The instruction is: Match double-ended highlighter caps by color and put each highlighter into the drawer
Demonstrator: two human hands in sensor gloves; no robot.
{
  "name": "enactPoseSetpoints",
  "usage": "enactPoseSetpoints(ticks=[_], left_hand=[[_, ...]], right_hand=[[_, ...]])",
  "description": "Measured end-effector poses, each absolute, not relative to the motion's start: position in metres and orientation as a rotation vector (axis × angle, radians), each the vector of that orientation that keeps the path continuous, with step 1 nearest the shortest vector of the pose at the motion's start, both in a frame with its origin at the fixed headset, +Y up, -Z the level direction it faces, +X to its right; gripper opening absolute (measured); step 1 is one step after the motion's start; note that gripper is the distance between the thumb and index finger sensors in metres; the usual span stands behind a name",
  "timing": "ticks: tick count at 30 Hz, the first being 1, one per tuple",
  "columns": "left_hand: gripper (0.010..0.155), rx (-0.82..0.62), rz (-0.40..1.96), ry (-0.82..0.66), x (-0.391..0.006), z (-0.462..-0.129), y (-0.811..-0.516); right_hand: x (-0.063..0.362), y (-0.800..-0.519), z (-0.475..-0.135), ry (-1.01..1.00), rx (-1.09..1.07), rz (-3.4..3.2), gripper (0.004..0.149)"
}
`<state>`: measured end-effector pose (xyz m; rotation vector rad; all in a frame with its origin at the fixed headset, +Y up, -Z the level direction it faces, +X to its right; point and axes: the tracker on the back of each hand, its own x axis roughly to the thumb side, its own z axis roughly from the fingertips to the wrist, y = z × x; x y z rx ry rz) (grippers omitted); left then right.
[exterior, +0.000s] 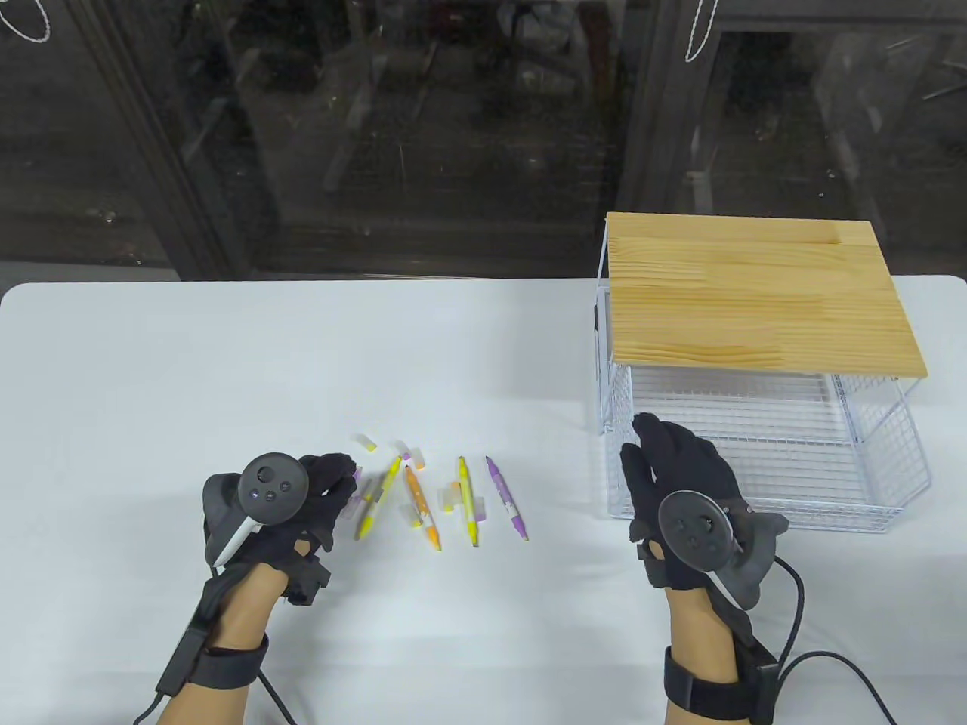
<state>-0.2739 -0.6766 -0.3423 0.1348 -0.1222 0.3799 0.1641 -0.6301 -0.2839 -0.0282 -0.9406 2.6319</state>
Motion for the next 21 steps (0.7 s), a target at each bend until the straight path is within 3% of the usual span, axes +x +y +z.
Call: enactPoseSetpoints(ticks=[21], left_hand=[[0.048,0.125,0.368,-0.111,-0.281,-0.343,-0.674]], right_hand=[[0.101,-0.657,-0.298,-0.629,0.296,2.685,0.043]])
